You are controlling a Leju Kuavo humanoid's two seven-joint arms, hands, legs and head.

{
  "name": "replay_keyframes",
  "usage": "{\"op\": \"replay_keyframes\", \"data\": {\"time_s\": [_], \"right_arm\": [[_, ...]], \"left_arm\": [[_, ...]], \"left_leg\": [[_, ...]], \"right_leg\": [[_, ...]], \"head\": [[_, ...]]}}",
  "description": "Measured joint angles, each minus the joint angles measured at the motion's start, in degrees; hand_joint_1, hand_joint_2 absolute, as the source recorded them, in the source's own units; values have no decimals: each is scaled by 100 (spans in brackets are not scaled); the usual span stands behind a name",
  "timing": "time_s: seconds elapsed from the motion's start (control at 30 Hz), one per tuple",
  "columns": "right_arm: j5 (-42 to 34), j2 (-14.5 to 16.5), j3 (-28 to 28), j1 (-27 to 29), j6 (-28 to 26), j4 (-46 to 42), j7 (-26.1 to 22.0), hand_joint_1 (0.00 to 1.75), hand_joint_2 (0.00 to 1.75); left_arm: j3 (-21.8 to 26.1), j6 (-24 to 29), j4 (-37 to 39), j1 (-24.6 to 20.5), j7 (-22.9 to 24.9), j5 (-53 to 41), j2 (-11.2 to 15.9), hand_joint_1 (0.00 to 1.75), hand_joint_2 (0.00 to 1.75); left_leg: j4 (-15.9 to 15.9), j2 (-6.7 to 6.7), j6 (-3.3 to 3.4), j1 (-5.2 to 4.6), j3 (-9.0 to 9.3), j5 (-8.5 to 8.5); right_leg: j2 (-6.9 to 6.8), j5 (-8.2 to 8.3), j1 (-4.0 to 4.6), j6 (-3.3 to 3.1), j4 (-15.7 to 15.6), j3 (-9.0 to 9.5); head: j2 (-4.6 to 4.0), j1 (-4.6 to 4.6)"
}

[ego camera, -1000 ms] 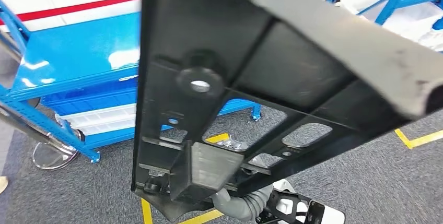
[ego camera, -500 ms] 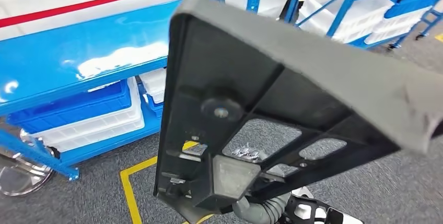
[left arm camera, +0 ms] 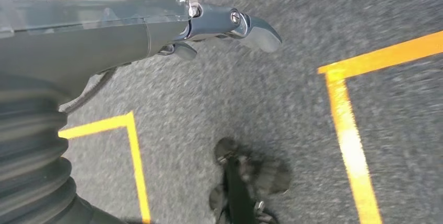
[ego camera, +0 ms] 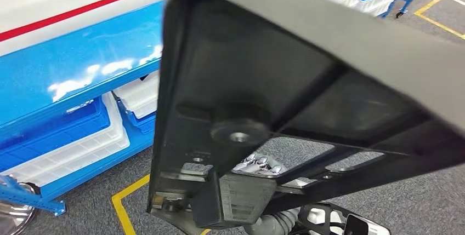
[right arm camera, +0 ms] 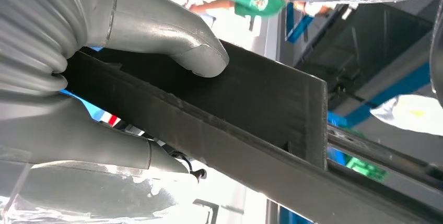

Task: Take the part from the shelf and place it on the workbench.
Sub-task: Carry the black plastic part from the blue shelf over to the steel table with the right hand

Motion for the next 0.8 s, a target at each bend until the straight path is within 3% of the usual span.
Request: {"op": "replay_keyframes", "data": {"time_s": [0.07, 0.1, 0.13, 0.17, 0.23, 0.3, 0.37, 0.43, 0.47, 0.53, 0.6, 0.63, 0.67, 0.73, 0.8], "right_arm": [[70, 37, 0, -9, -51, -45, 0, 169, 175], [114, 46, 0, -9, -77, -79, 0, 169, 175], [165, 55, 0, -11, -103, -120, 0, 169, 175], [214, 63, 0, -20, -133, -163, 0, 169, 175], [310, 75, 0, -60, -202, -240, 1, 169, 175], [384, 78, 1, -112, -281, -278, 1, 169, 175], [432, 79, 11, -136, -374, -287, 2, 169, 175], [444, 79, 45, -150, -475, -302, 2, 169, 175], [434, 79, 65, -159, -513, -312, 2, 169, 175], [397, 80, 90, -165, -550, -326, 2, 169, 175], [349, 79, 92, -151, -564, -327, 2, 169, 175], [329, 76, 92, -145, -572, -327, 2, 169, 175], [318, 74, 91, -140, -581, -329, 2, 169, 175], [313, 69, 89, -138, -602, -340, 2, 169, 175], [315, 67, 87, -139, -619, -358, 2, 169, 175]], "left_arm": [[1, -49, -9, 14, -39, -20, 58, 0, 175], [1, -63, -11, 18, -46, -40, 86, 0, 175], [1, -69, -13, 19, -54, -61, 108, 0, 175], [1, -75, -14, 17, -71, -76, 129, 0, 175], [1, -123, -15, 7, -120, -89, 167, 0, 175], [0, -204, -15, -5, -154, -90, 199, 0, 175], [1, -264, -15, -25, -162, -85, 224, 0, 175], [2, -282, -18, -45, -164, -80, 240, 0, 175], [2, -281, -21, -47, -165, -79, 245, 0, 175], [4, -257, -28, -31, -165, -84, 258, 0, 175], [5, -186, -34, -14, -169, -125, 271, 0, 175], [5, -141, -39, -13, -178, -163, 279, 0, 175], [3, -95, -44, -16, -187, -209, 287, 0, 175], [-1, -40, -54, -24, -203, -286, 302, 0, 175], [-3, -23, -57, -21, -207, -319, 316, 0, 175]], "left_leg": [[687, -68, -29, 6, -317, -259], [795, -73, -41, 11, -373, -237], [672, -79, -50, 21, -323, -101], [346, -107, -59, 40, -177, 115], [-411, -299, -62, 83, 165, 433], [-731, -435, -13, 92, 301, 484], [-751, -365, 77, 73, 301, 501], [-789, -261, 168, 66, 308, 544], [-809, -202, 206, 64, 308, 562], [-812, -82, 243, 34, 299, 566], [-810, 48, 256, 4, 293, 560], [-810, 109, 259, -10, 296, 555], [-811, 166, 262, -23, 305, 548], [-811, 263, 251, -51, 327, 526], [-813, 355, 216, -68, 340, 504]], "right_leg": [[115, 4, 0, -9, 12, -11], [177, 4, -4, -8, 24, -15], [240, 2, -9, -4, 41, -16], [305, -5, -17, 7, 65, -18], [431, -30, -20, 56, 139, -50], [535, -26, -20, 130, 190, -109], [618, 6, -36, 205, 187, -152], [464, -88, -38, 261, 319, -228], [329, -224, -35, 281, 535, -328], [117, -584, -35, 310, 1244, -656], [87, -729, -43, 310, 1760, -899], [78, -648, -40, 294, 1724, -873], [50, -475, -28, 263, 1447, -723], [-155, -162, 46, 164, 629, -292], [-310, -76, 129, 80, 184, -80]], "head": [[0, -2], [0, -1], [0, -2], [0, -2], [0, -1], [0, 1], [0, 0], [0, 6], [0, 10], [0, 17], [0, 16], [0, 16], [0, 16], [0, 15], [0, 14]]}}
